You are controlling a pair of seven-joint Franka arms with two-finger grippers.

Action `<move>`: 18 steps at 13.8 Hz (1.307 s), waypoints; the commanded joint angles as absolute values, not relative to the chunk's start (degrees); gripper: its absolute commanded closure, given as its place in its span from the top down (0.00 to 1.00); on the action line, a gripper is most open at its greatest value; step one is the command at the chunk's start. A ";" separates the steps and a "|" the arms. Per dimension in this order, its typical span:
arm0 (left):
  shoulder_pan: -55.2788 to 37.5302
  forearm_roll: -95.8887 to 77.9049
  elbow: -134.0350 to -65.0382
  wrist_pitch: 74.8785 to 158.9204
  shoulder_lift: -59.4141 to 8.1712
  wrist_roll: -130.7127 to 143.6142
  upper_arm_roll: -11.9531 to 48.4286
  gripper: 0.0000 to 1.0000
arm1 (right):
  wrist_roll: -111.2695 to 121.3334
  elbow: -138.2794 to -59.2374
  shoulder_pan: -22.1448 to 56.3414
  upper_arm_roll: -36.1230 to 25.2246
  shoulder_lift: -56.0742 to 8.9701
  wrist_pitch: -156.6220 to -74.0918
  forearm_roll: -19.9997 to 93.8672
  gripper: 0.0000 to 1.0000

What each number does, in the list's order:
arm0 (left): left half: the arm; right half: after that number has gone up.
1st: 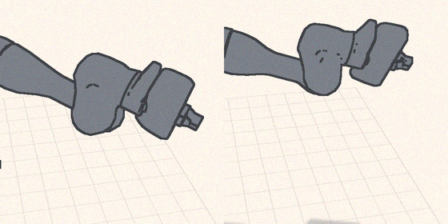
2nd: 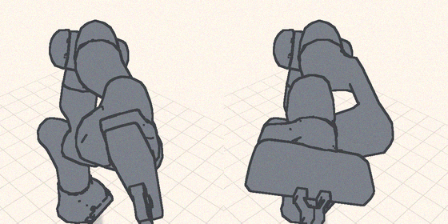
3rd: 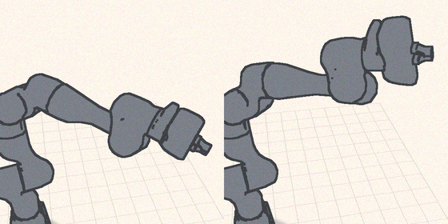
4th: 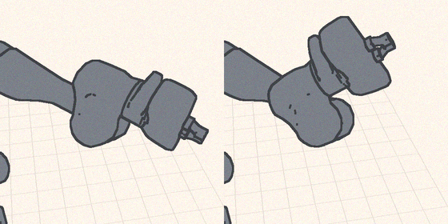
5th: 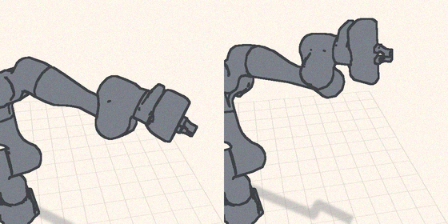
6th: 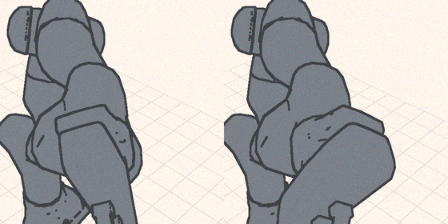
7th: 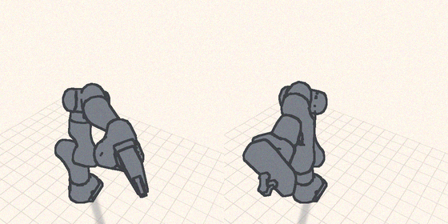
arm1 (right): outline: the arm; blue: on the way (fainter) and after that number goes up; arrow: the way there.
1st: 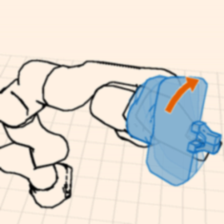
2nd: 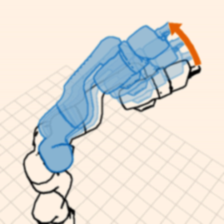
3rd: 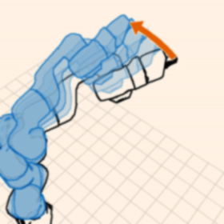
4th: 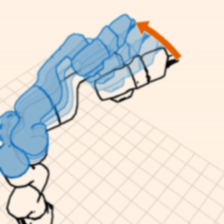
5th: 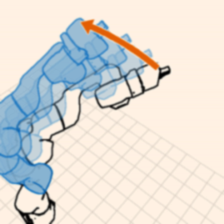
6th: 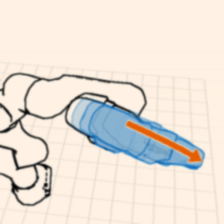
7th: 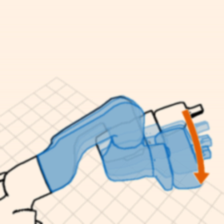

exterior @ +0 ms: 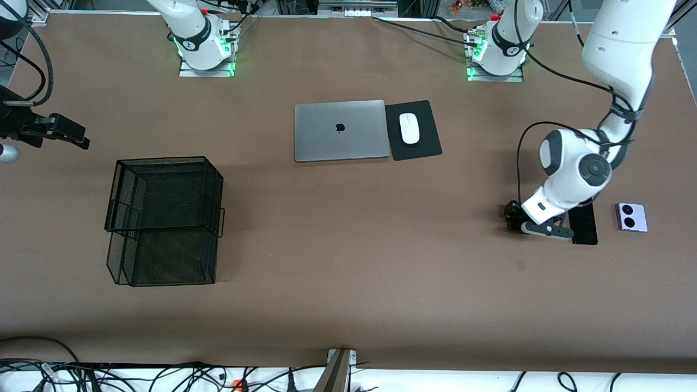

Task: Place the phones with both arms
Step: 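Carry the flip phone with the left gripper to the table middle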

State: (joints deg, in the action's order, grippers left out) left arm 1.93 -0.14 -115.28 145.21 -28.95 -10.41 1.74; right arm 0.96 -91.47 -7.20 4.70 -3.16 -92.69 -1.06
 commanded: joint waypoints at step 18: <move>-34.62 -4.04 -81.82 140.17 -48.33 36.30 1.93 0.47 | 1.67 -90.97 -7.38 4.83 -3.16 -92.81 -1.41 1.00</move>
